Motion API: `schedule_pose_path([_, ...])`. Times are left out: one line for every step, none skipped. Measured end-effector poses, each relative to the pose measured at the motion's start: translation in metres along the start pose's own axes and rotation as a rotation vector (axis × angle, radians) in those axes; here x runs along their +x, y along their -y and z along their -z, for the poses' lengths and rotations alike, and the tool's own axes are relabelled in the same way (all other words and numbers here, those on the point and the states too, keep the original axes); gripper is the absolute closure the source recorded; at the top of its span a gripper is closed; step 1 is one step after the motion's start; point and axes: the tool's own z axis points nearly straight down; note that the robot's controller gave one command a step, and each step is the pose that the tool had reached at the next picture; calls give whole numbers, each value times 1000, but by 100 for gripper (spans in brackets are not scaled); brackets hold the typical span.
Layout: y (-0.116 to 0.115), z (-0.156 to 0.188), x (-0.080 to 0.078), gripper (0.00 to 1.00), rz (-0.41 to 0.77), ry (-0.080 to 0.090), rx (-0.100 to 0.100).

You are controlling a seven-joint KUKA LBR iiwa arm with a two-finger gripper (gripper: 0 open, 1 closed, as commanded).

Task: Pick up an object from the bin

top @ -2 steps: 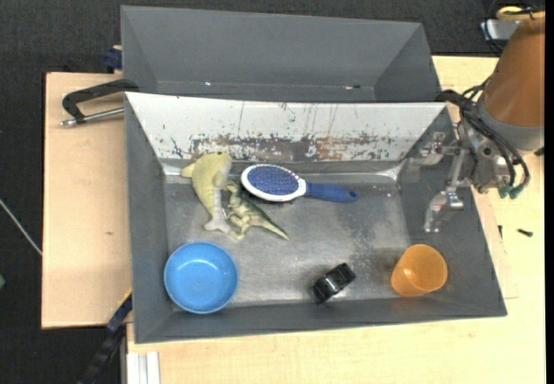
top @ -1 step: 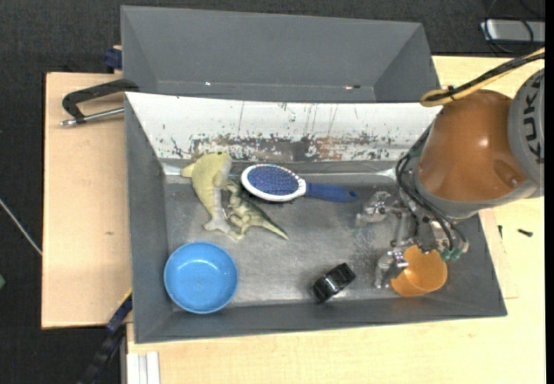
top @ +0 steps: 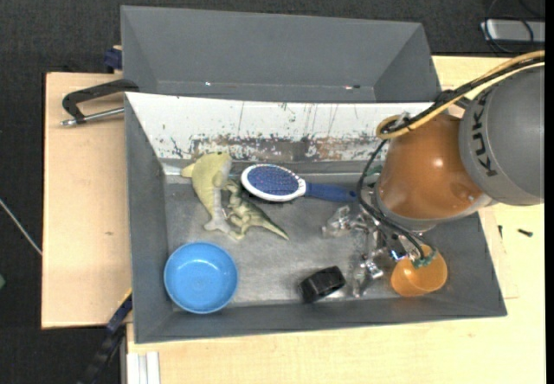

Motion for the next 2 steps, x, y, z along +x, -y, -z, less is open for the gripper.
schedule_pose_path([-33, 1, -10, 0, -45, 0, 0])
schedule_pose_path([-55, 1, -11, 0, -90, 3, 2])
